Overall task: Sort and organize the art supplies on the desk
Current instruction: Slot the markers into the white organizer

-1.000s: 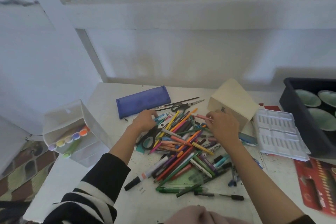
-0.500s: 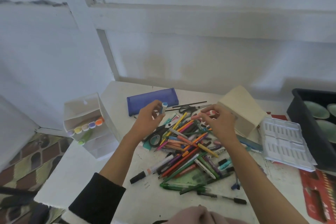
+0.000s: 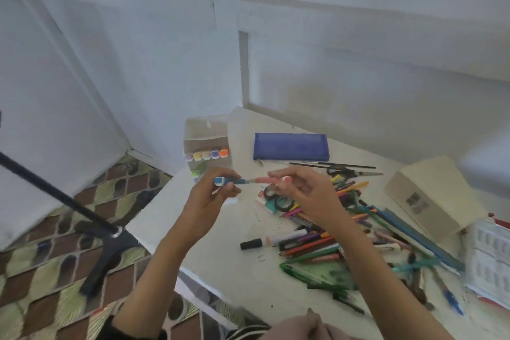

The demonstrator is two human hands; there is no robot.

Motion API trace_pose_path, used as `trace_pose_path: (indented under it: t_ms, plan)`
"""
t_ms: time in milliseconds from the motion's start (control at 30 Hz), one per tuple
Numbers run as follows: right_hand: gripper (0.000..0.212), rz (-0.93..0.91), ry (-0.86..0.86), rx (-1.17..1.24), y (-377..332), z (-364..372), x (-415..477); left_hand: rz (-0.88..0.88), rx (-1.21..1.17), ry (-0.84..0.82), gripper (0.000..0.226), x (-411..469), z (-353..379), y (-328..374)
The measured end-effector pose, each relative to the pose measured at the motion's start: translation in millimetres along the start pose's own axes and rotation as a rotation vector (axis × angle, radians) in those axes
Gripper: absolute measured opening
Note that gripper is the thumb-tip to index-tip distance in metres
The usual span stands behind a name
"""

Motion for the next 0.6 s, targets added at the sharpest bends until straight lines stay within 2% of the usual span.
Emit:
trace_pose_path:
  t_ms: [133, 233, 333, 500, 600]
  plan:
    - [0.023, 0.015, -0.110, 0.095, -14, 37, 6, 0.150, 0.041, 0.160, 0.011, -13, -38, 9]
    - [0.020, -0.035, -0.173, 0.076, -24, 57, 10, 0.213, 0.087, 0.272, 0.019, -16, -60, 10]
    - [0.022, -0.167, -0.148, -0.024, -28, 71, 15, 0.290, 0.244, 0.297, 0.027, -15, -65, 5]
    - [0.020, -0.302, -0.114, -0.198, -13, 95, 24, 0.301, 0.679, 0.315, 0.037, -3, -51, -12]
    - [0.016, -0.329, -0.071, -0.257, -8, 104, 32, 0.220, 0.717, 0.370, 0.037, 1, -48, -19]
Point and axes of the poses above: each hand's wrist, its own x-axis towards the middle knuckle, its own z-axis out of the palm, y = z × x, the point moved 7 cm from there along x, towards the middle knuckle, and after that the axes turned 7 degrees about y, right-handed, at the moved point
